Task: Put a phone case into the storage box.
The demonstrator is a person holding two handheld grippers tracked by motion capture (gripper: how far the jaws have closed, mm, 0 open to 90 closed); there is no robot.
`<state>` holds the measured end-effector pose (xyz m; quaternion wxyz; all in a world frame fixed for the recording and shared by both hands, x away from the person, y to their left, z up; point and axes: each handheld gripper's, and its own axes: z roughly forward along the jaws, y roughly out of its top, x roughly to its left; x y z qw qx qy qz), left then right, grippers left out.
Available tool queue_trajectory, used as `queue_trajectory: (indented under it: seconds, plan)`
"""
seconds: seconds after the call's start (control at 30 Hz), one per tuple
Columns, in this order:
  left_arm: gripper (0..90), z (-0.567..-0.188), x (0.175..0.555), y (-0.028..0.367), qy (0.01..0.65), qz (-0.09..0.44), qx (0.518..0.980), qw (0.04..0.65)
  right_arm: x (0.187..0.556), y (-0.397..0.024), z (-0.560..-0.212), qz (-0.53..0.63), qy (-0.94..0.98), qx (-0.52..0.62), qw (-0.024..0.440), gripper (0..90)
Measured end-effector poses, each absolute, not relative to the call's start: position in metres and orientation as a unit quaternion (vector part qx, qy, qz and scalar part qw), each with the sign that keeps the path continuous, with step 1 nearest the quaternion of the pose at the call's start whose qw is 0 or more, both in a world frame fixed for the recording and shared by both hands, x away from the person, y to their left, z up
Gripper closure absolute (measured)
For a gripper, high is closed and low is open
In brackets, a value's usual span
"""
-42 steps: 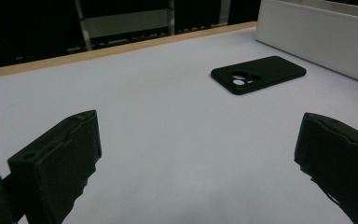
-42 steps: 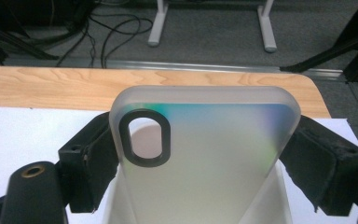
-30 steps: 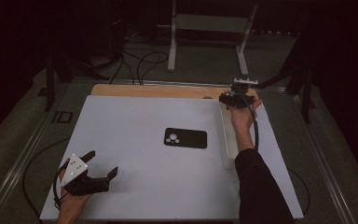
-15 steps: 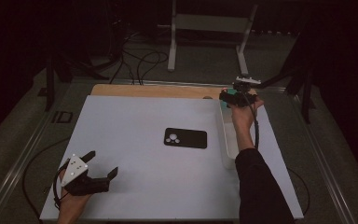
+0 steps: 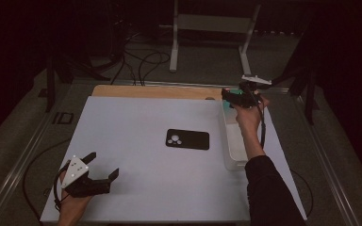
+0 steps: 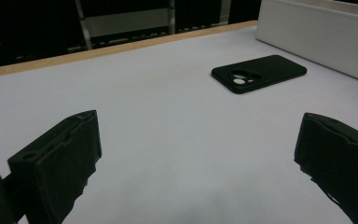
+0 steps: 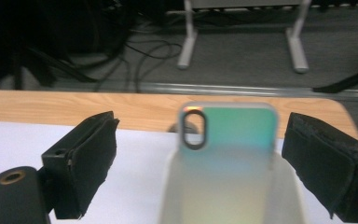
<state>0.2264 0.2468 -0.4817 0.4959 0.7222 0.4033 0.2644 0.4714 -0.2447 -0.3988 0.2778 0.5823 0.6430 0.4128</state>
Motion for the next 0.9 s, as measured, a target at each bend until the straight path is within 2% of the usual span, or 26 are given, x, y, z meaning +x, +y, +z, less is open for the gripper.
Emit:
queue_trajectory:
  seconds: [0.9]
  plan:
    - [1.0,-0.483,0.227,0.245,0.402,0.263,0.726,0.492,0.436,-0.221,-0.391,0.435,0.693,0.517,0.250,12.2]
